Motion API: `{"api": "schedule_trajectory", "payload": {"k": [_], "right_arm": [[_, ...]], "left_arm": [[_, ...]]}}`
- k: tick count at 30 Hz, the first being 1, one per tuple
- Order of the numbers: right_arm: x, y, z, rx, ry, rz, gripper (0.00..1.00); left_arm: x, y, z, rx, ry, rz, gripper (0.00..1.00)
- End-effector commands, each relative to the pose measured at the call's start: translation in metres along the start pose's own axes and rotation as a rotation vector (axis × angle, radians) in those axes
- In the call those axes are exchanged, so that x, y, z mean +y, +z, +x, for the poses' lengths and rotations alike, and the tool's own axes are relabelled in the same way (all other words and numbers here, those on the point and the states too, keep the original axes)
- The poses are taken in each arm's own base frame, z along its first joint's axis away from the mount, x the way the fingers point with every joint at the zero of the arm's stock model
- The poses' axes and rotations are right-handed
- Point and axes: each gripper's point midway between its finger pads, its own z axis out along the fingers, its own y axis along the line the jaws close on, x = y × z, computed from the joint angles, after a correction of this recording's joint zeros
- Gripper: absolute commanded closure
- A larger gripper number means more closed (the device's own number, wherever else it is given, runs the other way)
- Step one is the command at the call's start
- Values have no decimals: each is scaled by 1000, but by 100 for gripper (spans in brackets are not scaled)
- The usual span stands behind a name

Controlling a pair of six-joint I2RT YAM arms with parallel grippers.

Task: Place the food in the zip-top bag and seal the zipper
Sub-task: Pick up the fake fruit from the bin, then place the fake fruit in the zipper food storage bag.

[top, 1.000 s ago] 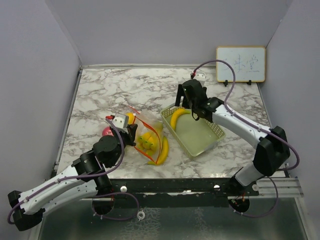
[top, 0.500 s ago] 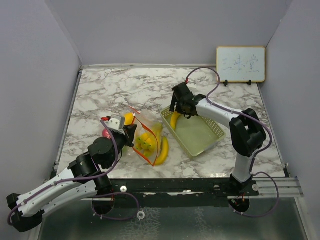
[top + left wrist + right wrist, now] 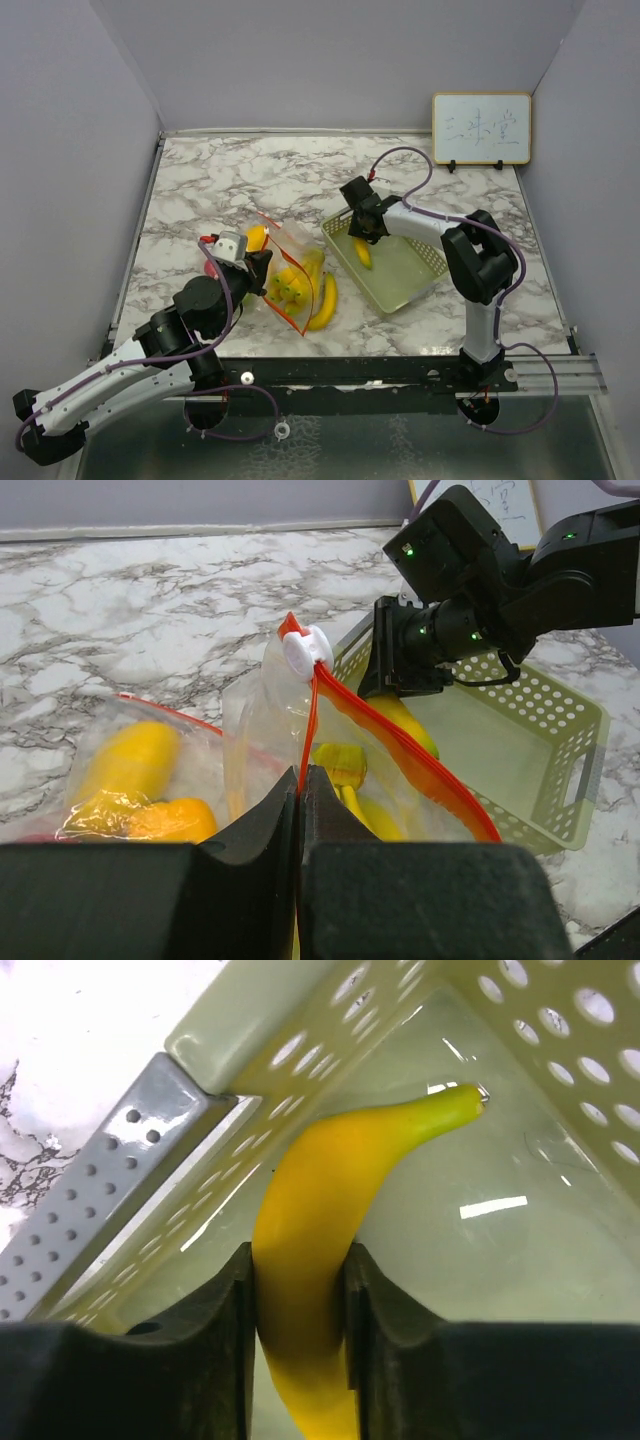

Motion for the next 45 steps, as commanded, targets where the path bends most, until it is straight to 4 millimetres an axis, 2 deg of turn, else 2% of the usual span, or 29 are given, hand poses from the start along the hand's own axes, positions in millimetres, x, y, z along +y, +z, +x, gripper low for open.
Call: {"api": "schedule_trajectory", "payload": {"k": [1,3,6,9,10,12,15,18,21,24,26,31,33,40,45], "right_arm": [[-13,0,1,-30,-4,45,83],[-16,-14,-8,-64,-9,34,92],[-19,-37,-19,-110,-32,-8,98],[-3,-77,-32,-192,-105,-157,98],[4,-92,-30,-209,-146,-240,98],[33,-134,-30,-272,-249,-485,98],[69,-212,-25,-420,-377,-856,98],[98,-275,-12,-536,-524,-1056,98],[127,-332,18,-630,-667,-1227,98],[140,-380,38,-699,-663,-1396,98],[138,-409,36,-797,-582,-1479,98],[115,-442,26,-994,-408,-1558,98],[110,-444,23,-1041,-363,-1572,98],[126,-456,34,-1018,-352,-1698,98],[137,-440,40,-1007,-351,-1682,98]], "left_arm": [[-7,-1,-7,-24,-39,33,100],[-8,-1,-8,-19,-41,33,100],[-10,0,-9,-6,-43,34,100],[-12,2,-7,13,-40,36,100],[-13,3,-5,21,-39,36,100],[-15,5,-2,37,-37,33,100],[-17,8,3,66,-38,33,100],[-19,9,9,82,-50,36,100],[-18,9,14,88,-61,33,100],[-17,10,17,92,-61,23,100],[-17,11,16,90,-62,21,100],[-22,13,6,81,-66,34,100],[-26,14,3,81,-68,43,100],[-36,19,-6,82,-78,66,100],[-41,22,-7,87,-76,75,100]]}}
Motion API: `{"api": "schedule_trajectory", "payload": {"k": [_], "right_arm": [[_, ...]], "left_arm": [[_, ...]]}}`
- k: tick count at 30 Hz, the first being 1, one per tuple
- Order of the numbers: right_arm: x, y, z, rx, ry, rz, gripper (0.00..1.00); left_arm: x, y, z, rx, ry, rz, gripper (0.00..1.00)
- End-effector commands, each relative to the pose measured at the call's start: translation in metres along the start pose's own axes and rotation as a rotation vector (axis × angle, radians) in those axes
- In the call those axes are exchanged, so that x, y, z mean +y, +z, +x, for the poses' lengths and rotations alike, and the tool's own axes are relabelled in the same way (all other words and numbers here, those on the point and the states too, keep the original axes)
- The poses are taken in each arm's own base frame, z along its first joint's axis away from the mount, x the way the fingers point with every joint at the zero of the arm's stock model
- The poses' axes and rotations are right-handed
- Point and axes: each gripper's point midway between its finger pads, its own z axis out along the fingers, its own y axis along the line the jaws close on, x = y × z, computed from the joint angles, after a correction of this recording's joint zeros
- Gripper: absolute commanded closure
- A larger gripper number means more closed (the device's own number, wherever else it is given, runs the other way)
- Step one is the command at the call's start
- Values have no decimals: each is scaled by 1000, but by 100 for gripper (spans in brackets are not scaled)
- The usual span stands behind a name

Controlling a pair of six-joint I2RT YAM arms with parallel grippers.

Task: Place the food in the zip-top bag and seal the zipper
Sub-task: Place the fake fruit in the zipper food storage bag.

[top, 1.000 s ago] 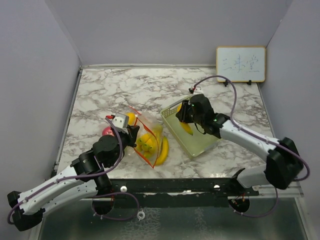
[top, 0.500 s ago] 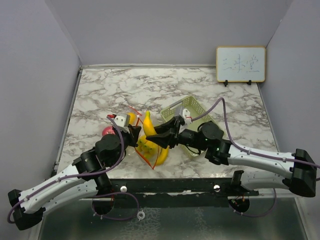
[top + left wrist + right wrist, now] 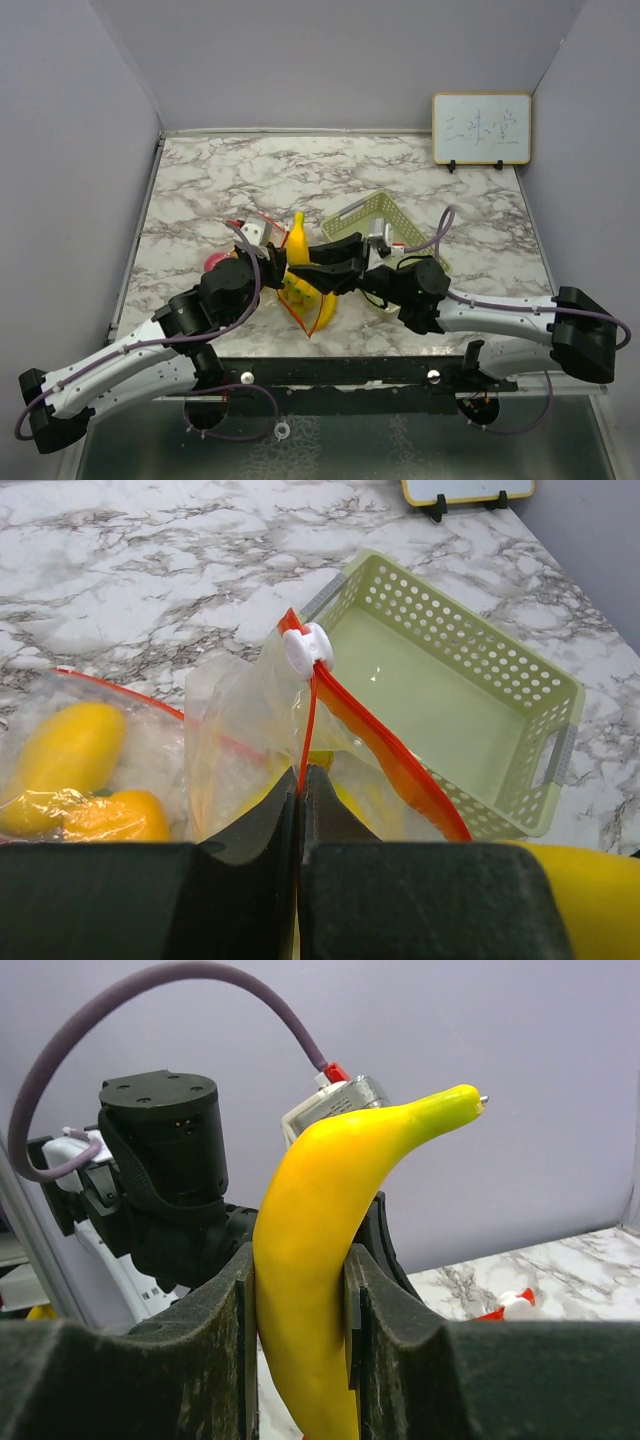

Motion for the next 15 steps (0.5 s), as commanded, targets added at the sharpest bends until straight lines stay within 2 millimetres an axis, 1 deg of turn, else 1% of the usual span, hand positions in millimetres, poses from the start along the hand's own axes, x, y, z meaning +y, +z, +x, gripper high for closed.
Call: {"api": "schedule_trajectory", "payload": {"k": [1,9,12,15], "right_arm": [[6,9,-11,-81,1,-31,98],[-9,10,16,-57,21,24,98],[-24,7,33,-39,20,97,98],[-41,-1,47,-26,-33,172,96]], "left_arm": [[-14,0,-18,-32,-32,52,100],[-14,-1,-17,-31,-35,54,100],[-14,-3,-19,-37,-44,59,100],[-14,-6,-21,-40,-49,64,100]]}}
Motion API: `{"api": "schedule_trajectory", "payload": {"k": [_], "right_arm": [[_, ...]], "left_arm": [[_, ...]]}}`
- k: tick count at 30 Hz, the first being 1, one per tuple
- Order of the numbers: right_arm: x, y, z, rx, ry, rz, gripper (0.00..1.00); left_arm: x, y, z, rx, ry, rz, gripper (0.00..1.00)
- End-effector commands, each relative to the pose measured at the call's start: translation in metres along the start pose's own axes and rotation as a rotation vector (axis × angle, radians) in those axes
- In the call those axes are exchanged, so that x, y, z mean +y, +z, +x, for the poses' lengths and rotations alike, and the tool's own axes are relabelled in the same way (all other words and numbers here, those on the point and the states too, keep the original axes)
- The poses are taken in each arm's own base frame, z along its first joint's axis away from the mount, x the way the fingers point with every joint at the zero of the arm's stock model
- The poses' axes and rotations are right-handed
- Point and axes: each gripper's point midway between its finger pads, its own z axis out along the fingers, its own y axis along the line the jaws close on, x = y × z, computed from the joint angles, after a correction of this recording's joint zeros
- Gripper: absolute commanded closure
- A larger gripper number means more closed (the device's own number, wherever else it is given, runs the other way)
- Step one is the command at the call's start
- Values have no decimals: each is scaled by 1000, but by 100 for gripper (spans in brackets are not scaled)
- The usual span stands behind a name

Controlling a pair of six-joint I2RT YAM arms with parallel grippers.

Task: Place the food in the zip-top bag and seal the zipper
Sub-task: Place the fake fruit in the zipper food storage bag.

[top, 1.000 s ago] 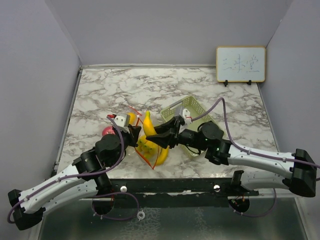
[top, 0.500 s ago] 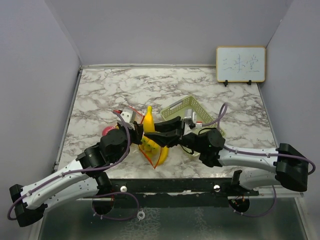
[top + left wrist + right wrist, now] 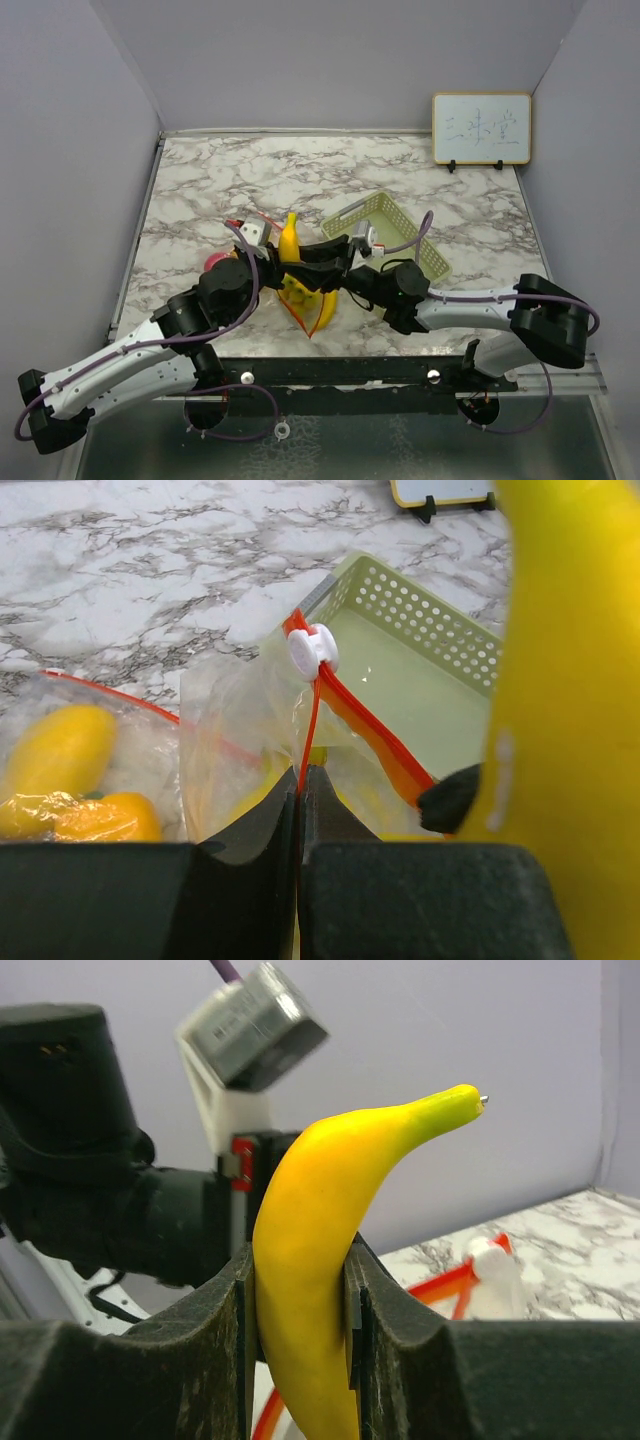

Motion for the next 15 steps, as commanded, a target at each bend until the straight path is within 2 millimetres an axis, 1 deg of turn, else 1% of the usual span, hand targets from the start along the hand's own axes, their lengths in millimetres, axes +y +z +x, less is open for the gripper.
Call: {"api": "schedule_trajectory", "payload": {"k": [1,4,5,7,8,9,11,15], "right_arm": [[-27,-8,8,-25,-67,133,95],[-40,-11,19,19,-129,186,88],[-43,-12,21,30,-145,197,84],[-46,-11,25,57,-170,207,71],[-47,-11,28,75,-183,203,61],[-48,-9,31,97,-194,203,54],[-49,-5,36,139,-209,201,45],[-44,-6,31,162,-218,183,16]], "left_arm": [[-9,-9,-21,-48,-46,47,100],[-7,-12,-22,-52,-51,42,100],[-6,-13,-23,-56,-53,40,100],[-4,-14,-23,-60,-54,36,100],[-4,-15,-23,-62,-55,34,100],[-3,-15,-23,-64,-56,32,100],[-3,-14,-23,-64,-57,33,100],[-3,-13,-20,-55,-52,29,100]]}}
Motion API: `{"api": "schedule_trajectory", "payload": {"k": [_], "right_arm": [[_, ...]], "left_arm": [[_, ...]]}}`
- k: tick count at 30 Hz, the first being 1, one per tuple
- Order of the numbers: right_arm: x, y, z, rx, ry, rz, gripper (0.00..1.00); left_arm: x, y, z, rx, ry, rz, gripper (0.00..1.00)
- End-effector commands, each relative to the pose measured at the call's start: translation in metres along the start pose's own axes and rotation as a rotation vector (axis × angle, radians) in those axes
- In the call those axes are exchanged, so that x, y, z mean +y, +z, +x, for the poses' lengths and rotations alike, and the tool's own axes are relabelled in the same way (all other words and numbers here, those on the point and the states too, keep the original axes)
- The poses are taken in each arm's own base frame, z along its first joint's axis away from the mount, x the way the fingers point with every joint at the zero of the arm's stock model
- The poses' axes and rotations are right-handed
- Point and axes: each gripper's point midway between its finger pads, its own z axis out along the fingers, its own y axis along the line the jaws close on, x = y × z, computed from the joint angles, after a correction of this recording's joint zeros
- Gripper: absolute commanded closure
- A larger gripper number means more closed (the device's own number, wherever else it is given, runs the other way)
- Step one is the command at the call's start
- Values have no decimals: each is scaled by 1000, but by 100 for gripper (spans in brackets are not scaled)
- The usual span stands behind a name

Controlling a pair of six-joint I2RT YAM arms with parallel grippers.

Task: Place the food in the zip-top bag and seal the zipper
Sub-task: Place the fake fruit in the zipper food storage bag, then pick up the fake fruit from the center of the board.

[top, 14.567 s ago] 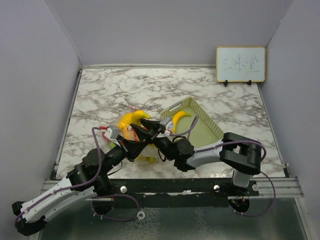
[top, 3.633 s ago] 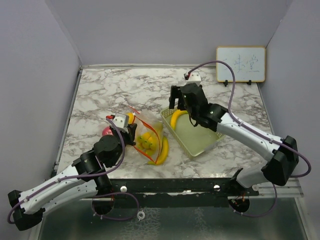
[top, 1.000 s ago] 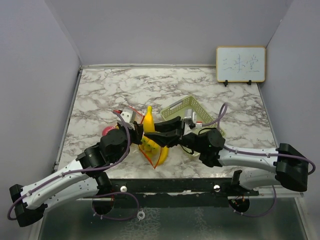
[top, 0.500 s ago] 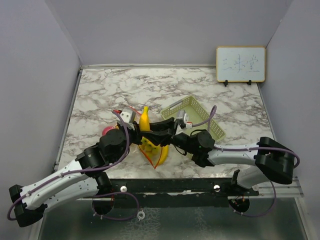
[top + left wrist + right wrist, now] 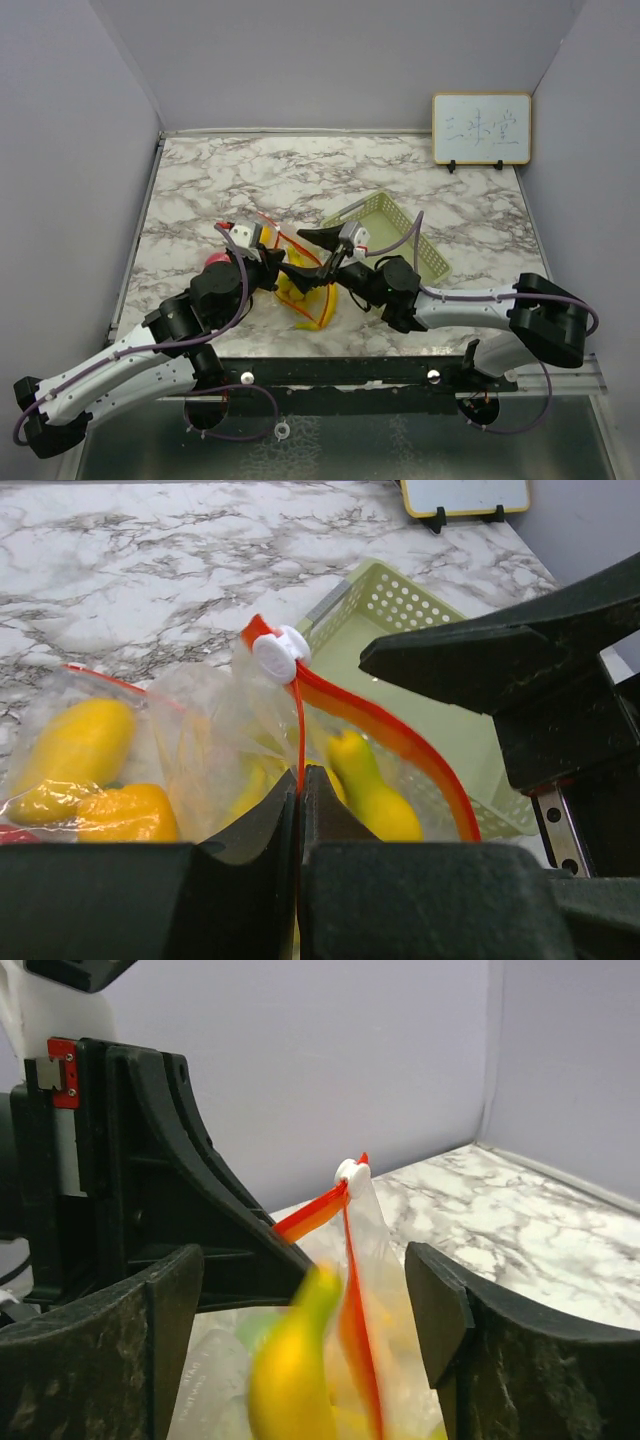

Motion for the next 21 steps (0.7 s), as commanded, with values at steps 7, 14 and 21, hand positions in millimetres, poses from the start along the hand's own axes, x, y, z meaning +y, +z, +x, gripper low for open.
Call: {"api": "schedule_trajectory", "payload": {"k": [7,14,21], "right_arm": [[-10,-13,-30,105,-19,76,0],[-46,-58,-14,441,94,375,0],[-60,-138,57,820,210,655,17]], "left_arm": [[-2,-2,-9,-28,-26,1,100],[38,-16,-26,-107,-90,-205,100],[57,-31,-47,-230,-158,-269,100]]}}
